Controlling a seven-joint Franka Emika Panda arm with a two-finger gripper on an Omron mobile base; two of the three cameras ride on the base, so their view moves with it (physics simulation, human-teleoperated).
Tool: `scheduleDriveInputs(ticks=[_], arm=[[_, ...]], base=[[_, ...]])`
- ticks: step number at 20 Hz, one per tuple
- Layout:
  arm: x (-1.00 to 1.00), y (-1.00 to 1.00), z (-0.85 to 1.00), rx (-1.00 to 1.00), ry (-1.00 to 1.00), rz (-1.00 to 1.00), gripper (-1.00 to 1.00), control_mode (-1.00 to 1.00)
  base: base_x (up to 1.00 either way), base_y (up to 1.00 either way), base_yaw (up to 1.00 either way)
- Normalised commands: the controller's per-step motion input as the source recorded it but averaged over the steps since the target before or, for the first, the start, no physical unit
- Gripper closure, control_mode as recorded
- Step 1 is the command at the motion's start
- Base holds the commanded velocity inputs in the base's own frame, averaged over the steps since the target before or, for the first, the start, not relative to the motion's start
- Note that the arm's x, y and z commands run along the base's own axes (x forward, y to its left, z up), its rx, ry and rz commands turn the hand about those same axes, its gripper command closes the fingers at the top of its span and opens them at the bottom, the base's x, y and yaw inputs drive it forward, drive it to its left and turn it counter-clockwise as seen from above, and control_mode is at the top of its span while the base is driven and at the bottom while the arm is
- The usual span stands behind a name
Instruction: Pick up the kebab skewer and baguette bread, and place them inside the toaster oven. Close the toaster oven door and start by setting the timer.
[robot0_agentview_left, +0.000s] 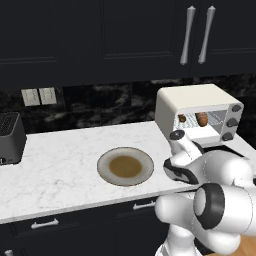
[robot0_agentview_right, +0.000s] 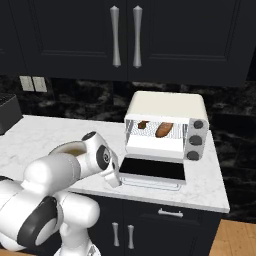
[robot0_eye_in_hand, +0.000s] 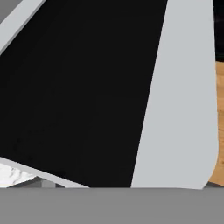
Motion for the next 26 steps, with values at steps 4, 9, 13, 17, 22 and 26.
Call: scheduleDriveInputs(ticks=[4,9,13,17,22,26], arm=[[0.32,-0.01,0.02,0.0,-0.43,0.0,-1.0,-1.0],[0.31,-0.05,0.06,-0.02,-0.42,0.0,-1.0,-1.0],[0.29,-0.05,0.12,-0.05,-0.41,0.0,-1.0,-1.0],[0.28,-0.06,0.16,-0.05,-0.42,0.0,-1.0,-1.0],[0.26,-0.08,0.21,-0.05,-0.4,0.0,-1.0,-1.0],[0.19,-0.09,0.21,-0.05,-0.37,0.0,-1.0,-1.0]], base=[[0.0,0.0,0.0],[0.0,0.0,0.0],[0.0,0.0,0.0],[0.0,0.0,0.0],[0.0,0.0,0.0],[0.0,0.0,0.0]])
